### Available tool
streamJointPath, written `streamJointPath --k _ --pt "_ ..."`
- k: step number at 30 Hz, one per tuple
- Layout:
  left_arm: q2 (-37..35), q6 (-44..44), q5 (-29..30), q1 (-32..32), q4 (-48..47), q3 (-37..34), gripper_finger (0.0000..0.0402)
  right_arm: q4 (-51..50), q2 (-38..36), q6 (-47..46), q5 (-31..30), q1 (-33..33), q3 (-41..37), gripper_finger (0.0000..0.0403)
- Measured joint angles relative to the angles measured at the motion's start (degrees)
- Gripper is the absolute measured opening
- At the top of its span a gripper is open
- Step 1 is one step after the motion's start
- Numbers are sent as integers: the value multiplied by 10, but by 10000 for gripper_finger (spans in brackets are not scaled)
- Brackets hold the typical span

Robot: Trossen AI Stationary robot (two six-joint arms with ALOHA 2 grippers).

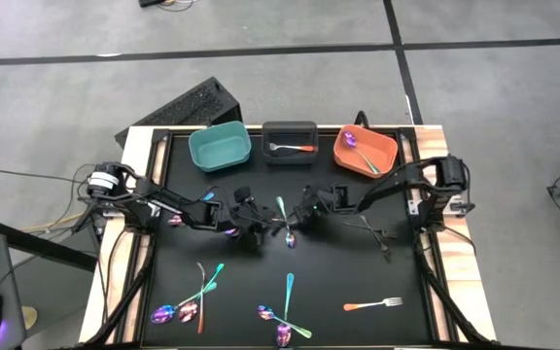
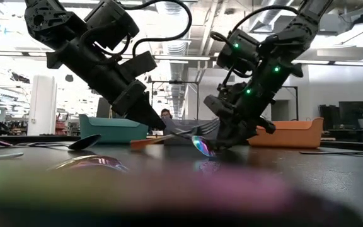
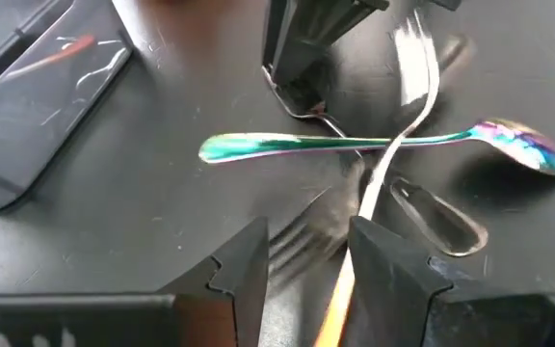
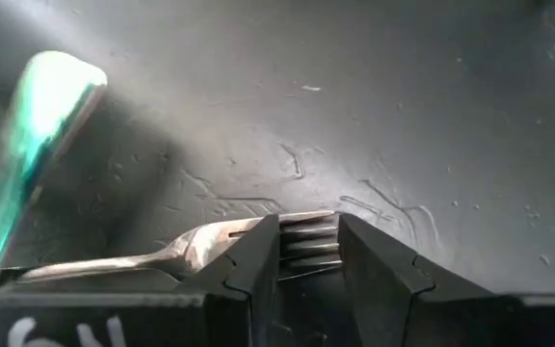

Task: Sort silverware by color (type)
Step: Put the black fork into the green bin

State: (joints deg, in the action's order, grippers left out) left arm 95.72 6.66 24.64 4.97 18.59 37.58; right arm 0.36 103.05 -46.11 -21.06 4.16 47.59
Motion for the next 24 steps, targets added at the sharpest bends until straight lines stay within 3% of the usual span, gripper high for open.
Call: streamJointPath --k 6,13,19,24 --pt "0 -9 0 0 -2 0 134 26 1 55 9 -4 -1 112" --pt "0 -10 0 0 -2 0 134 33 -31 159 -3 -16 -2 10" --pt "0 -10 0 0 -2 0 134 42 -80 262 -79 -52 -2 5" --pt "0 -16 0 0 4 10 134 84 -123 419 -140 -103 -2 4"
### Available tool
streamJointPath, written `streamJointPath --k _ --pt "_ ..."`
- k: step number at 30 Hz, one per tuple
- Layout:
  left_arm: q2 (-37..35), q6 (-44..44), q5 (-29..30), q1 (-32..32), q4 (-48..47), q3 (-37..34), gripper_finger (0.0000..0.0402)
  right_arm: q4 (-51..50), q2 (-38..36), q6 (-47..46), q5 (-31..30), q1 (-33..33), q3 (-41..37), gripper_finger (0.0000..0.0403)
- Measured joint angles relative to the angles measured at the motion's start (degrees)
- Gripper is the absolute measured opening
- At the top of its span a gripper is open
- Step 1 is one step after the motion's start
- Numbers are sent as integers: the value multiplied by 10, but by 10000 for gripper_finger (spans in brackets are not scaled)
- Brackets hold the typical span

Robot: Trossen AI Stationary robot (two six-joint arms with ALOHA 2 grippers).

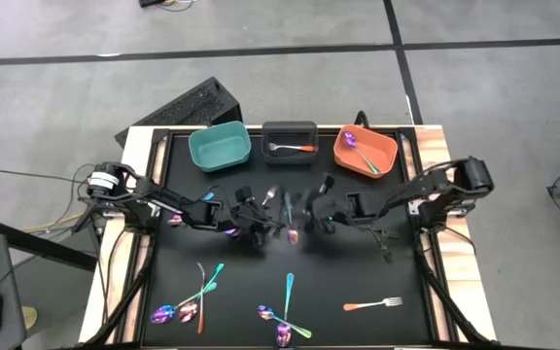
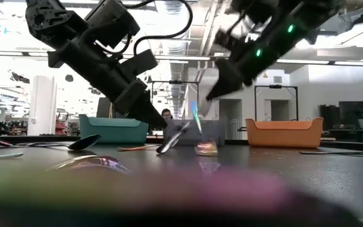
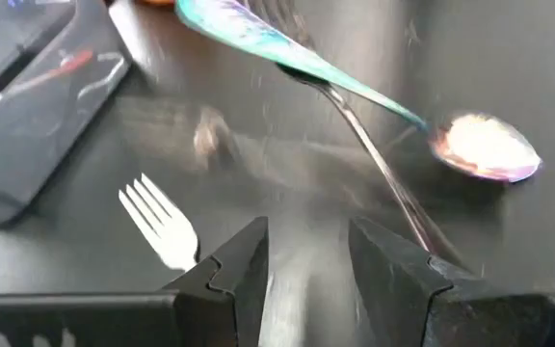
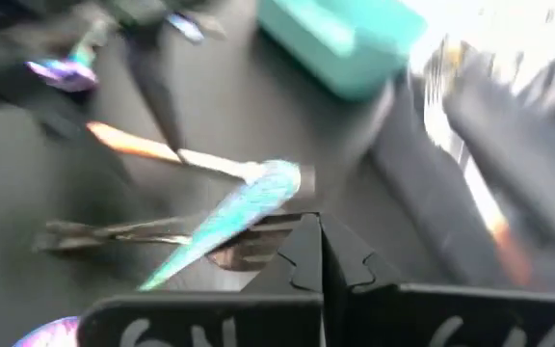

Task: Sort silverware by color (type)
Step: Put the black fork into the green bin

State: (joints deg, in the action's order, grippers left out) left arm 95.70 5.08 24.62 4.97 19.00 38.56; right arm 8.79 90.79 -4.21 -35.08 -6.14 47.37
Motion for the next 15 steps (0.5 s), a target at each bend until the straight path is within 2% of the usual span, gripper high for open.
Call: streamJointPath --k 3,7,15 --pt "0 -14 -1 0 -1 23 134 38 -19 97 -32 -31 0 4" --pt "0 -40 -13 0 -2 53 134 74 -35 197 -39 -59 0 5" --pt "0 -76 -44 0 -1 92 134 110 -39 271 -39 -84 0 5"
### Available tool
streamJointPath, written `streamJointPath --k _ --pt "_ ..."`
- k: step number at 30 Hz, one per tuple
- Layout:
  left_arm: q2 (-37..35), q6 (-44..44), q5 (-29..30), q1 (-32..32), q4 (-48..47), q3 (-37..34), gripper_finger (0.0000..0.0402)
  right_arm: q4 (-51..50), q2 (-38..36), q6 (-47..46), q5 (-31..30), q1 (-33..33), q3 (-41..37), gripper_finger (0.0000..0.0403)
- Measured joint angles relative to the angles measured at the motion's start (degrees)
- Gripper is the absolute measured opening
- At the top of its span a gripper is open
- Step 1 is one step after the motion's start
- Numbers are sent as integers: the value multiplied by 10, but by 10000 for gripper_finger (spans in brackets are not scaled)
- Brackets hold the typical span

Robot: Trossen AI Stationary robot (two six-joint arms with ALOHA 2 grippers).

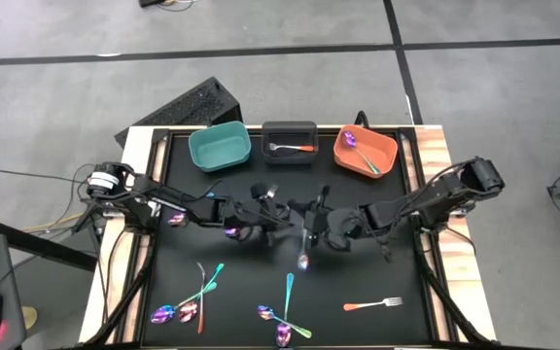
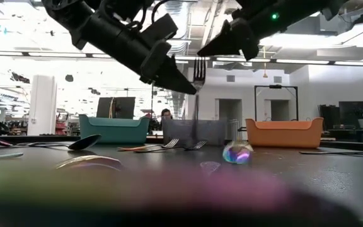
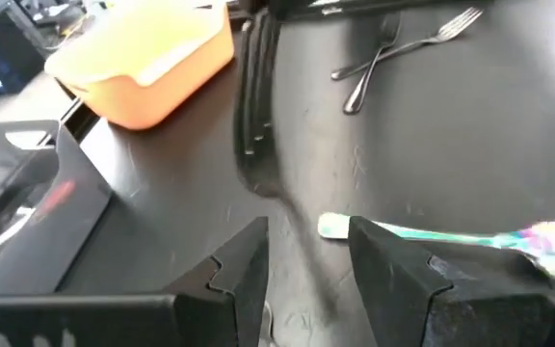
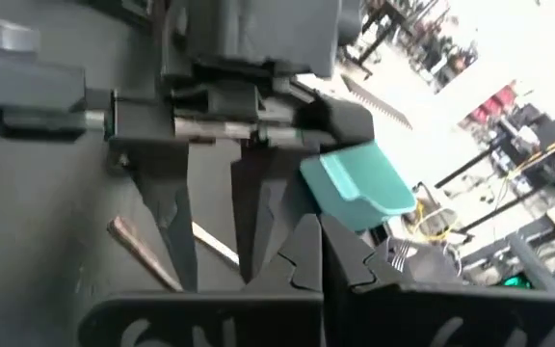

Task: Sort silverware by color (type)
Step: Put the black fork into the green bin

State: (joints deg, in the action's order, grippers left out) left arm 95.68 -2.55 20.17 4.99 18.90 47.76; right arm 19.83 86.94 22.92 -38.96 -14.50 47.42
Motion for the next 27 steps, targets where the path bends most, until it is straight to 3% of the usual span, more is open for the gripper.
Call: streamJointPath --k 11,13,16,19,22,27 --pt "0 3 6 0 -3 5 134 31 3 16 -1 -22 0 6" --pt "0 13 6 0 -10 5 134 28 3 -46 -12 -18 0 6" --pt "0 30 6 1 -32 5 134 -10 3 -210 -14 1 0 7" --pt "0 47 6 1 -62 5 134 -52 19 -353 52 32 1 22" --pt "0 59 11 1 -78 5 134 -77 62 -411 108 52 0 53" --pt "0 68 13 2 -81 5 134 -74 140 -462 142 68 4 109"
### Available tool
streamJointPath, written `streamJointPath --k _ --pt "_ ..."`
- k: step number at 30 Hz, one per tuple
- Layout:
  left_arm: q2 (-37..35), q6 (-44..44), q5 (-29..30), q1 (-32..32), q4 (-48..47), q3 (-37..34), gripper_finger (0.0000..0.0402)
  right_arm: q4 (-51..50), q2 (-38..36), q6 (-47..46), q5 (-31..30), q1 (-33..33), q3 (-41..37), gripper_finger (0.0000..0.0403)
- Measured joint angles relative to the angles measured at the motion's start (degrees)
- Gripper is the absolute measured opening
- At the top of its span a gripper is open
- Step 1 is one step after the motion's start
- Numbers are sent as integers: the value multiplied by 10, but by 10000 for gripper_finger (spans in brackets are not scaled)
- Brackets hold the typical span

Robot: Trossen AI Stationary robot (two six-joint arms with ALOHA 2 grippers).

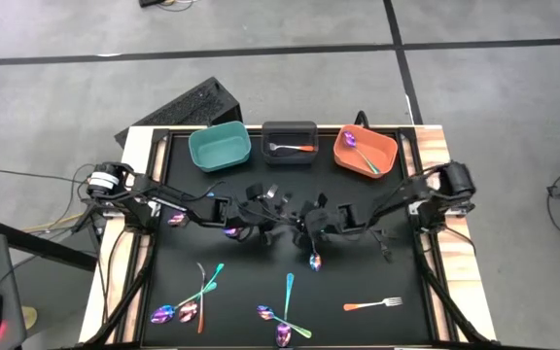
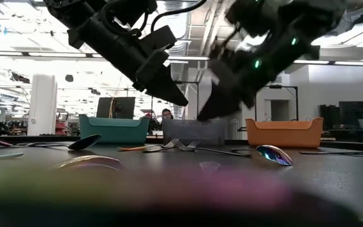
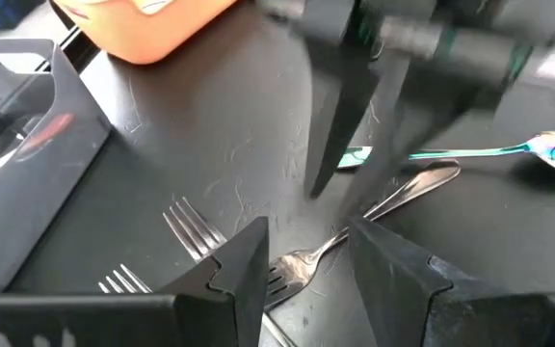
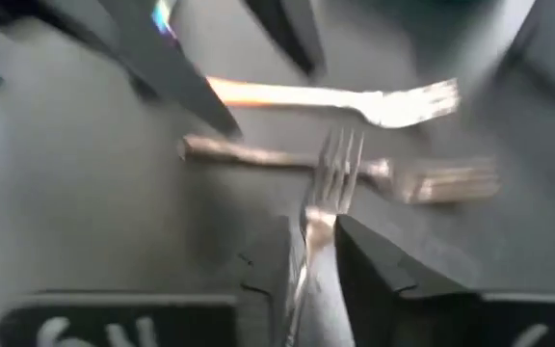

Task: Sort silverware by color (type)
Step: Put the black fork into the green bin

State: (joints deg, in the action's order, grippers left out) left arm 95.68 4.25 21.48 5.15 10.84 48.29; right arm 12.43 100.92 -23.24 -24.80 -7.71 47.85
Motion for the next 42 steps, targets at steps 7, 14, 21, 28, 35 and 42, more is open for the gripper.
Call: streamJointPath --k 7,14,21,28,35,42 --pt "0 0 1 0 -4 0 134 -2 77 -10 9 0 22 144" --pt "0 0 4 0 -9 0 134 -33 112 -13 1 0 57 93" --pt "0 0 4 0 -18 0 134 -98 108 12 -11 -2 76 14" --pt "-81 43 54 36 -229 -1 134 -86 30 48 -30 -13 71 7" --pt "-171 68 168 81 -263 0 134 -85 -41 137 -60 -11 70 6" --pt "-160 133 167 74 -182 0 134 -32 -62 211 -146 -36 71 6"
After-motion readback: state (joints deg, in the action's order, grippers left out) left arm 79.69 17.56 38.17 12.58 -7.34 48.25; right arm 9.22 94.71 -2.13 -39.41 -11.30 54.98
